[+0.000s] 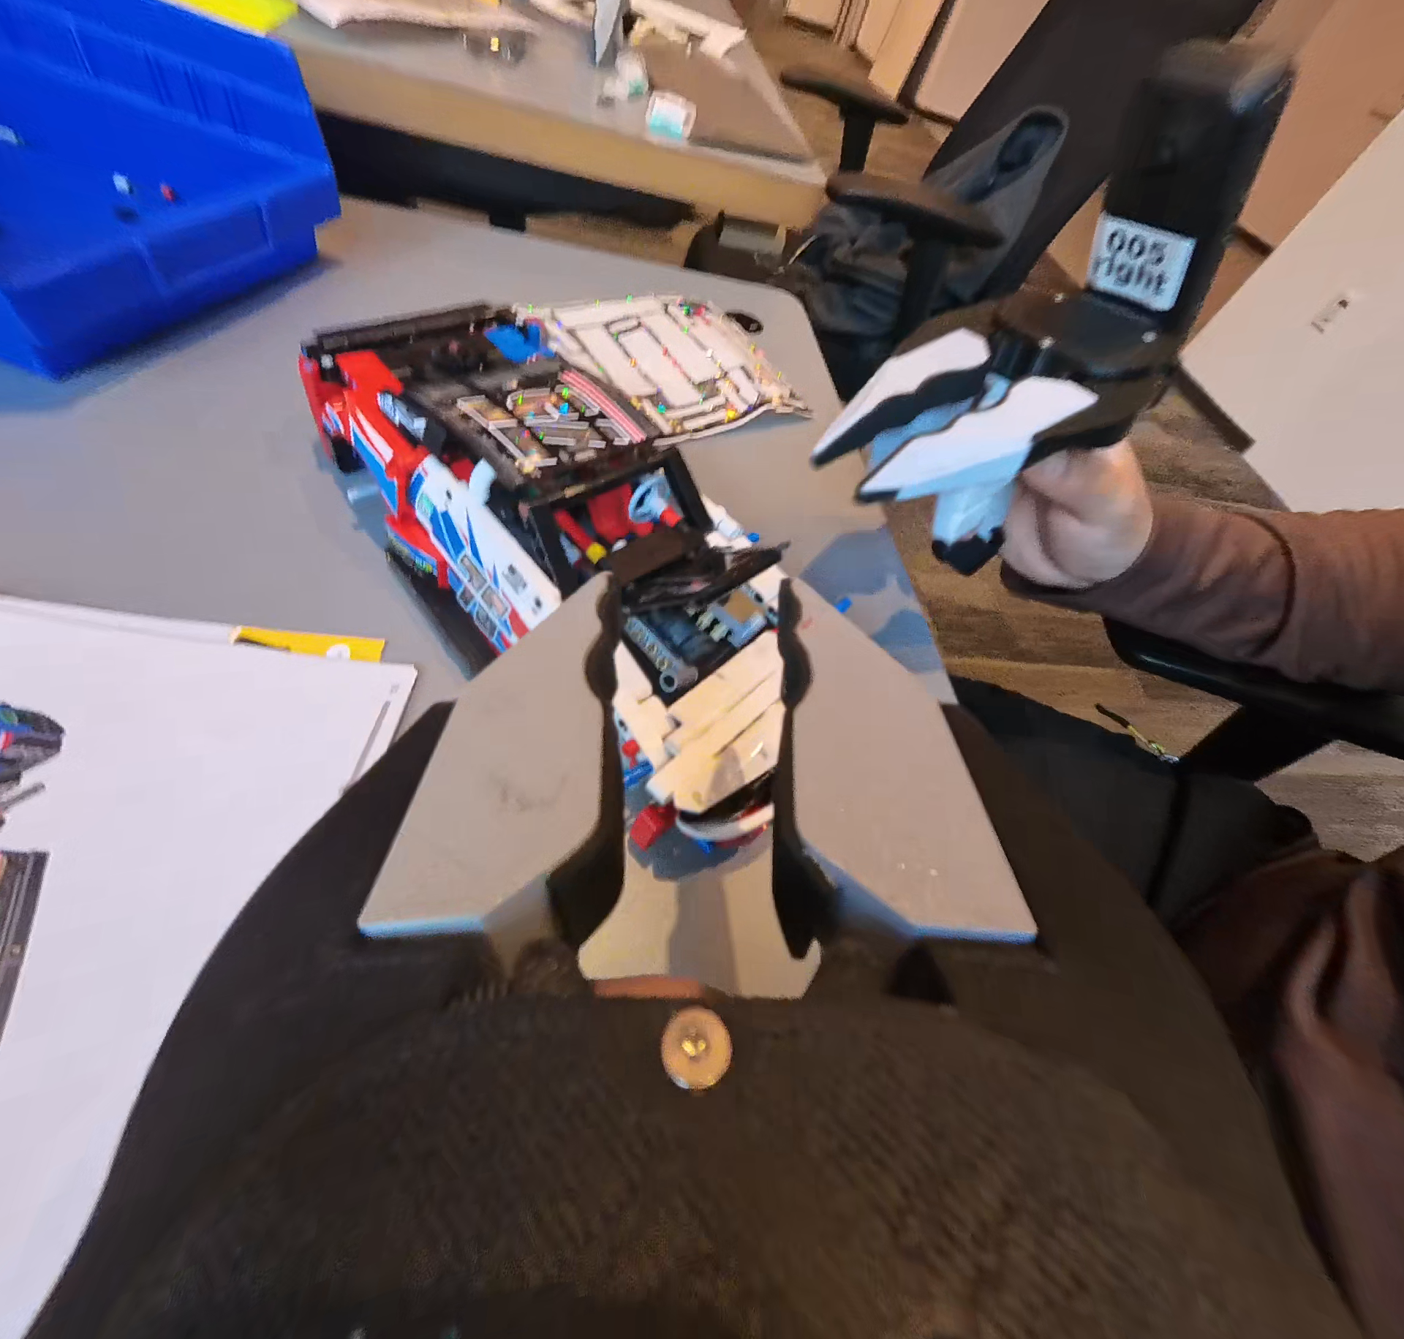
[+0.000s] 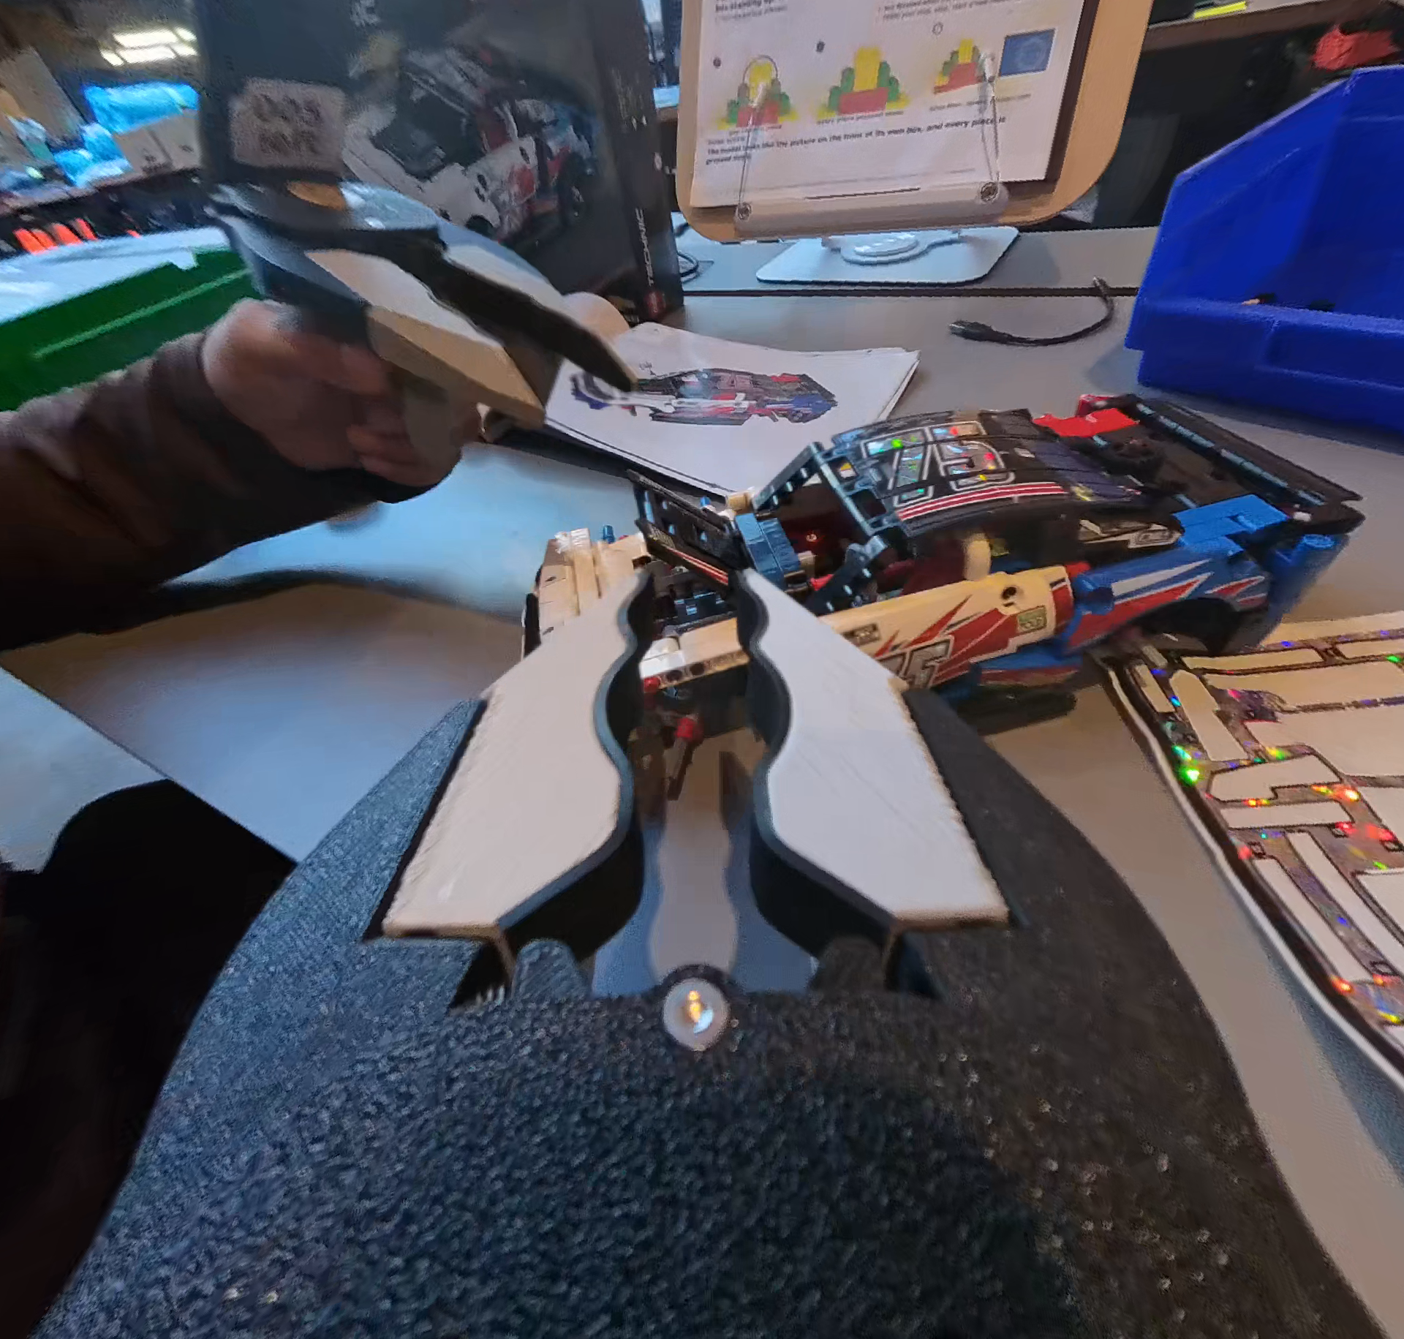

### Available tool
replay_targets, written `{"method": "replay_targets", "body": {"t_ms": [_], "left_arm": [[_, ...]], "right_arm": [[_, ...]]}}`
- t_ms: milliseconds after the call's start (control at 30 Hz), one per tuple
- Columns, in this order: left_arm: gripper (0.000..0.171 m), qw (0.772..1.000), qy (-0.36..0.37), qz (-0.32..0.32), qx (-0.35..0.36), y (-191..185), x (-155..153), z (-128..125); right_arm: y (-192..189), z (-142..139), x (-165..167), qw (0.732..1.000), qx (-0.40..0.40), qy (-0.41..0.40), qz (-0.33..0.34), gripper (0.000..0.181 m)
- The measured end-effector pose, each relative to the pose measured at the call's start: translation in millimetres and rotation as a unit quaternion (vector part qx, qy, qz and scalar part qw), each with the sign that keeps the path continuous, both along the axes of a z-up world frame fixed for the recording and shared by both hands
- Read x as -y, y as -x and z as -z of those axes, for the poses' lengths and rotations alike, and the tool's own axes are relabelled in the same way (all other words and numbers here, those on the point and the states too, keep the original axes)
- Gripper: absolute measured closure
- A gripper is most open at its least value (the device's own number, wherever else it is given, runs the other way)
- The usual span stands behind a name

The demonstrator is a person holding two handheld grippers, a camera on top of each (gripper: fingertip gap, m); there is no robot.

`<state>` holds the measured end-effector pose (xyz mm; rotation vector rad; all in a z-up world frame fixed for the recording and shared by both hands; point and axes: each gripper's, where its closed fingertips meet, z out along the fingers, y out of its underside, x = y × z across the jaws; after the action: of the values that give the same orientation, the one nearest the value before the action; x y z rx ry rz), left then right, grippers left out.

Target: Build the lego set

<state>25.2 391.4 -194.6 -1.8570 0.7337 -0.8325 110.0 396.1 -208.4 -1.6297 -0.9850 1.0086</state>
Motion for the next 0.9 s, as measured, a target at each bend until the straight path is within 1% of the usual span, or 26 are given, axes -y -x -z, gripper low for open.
{"method": "replay_targets", "body": {"t_ms": [67,200,367,433,467,533,600,700,800,900], "left_arm": [[0.136,1.000,-0.029,0.003,-0.002,-4,2,-6],[0.138,0.998,-0.051,0.003,-0.030,-8,5,-2],[0.135,0.997,-0.069,0.021,-0.026,-17,9,0],[0.130,0.997,-0.075,0.027,-0.026,-22,9,3],[0.128,0.996,-0.074,0.031,-0.027,-24,10,5],[0.126,0.996,-0.072,0.041,-0.032,-28,11,9],[0.123,0.995,-0.075,0.049,-0.041,-32,13,13],[0.122,0.994,-0.066,0.065,-0.058,-37,17,23],[0.121,0.992,-0.059,0.073,-0.079,-38,20,31],[0.120,0.993,-0.033,0.085,-0.073,-40,24,35]], "right_arm": [[9,5,-1,1.000,0.013,-0.010,0.008,0.163],[19,8,-8,0.999,0.030,-0.025,0.019,0.166],[22,14,-10,0.999,0.031,-0.020,0.014,0.166],[23,10,-10,0.999,0.021,-0.021,0.013,0.166],[24,9,-9,1.000,0.016,-0.020,0.011,0.166],[26,6,-8,1.000,0.006,-0.017,0.010,0.172],[29,6,-8,1.000,0.002,-0.010,0.007,0.173],[34,14,-4,1.000,0.017,0.004,-0.010,0.176],[34,20,-2,0.999,0.037,0.007,-0.019,0.175],[35,26,1,0.998,0.058,0.007,-0.031,0.175]]}}
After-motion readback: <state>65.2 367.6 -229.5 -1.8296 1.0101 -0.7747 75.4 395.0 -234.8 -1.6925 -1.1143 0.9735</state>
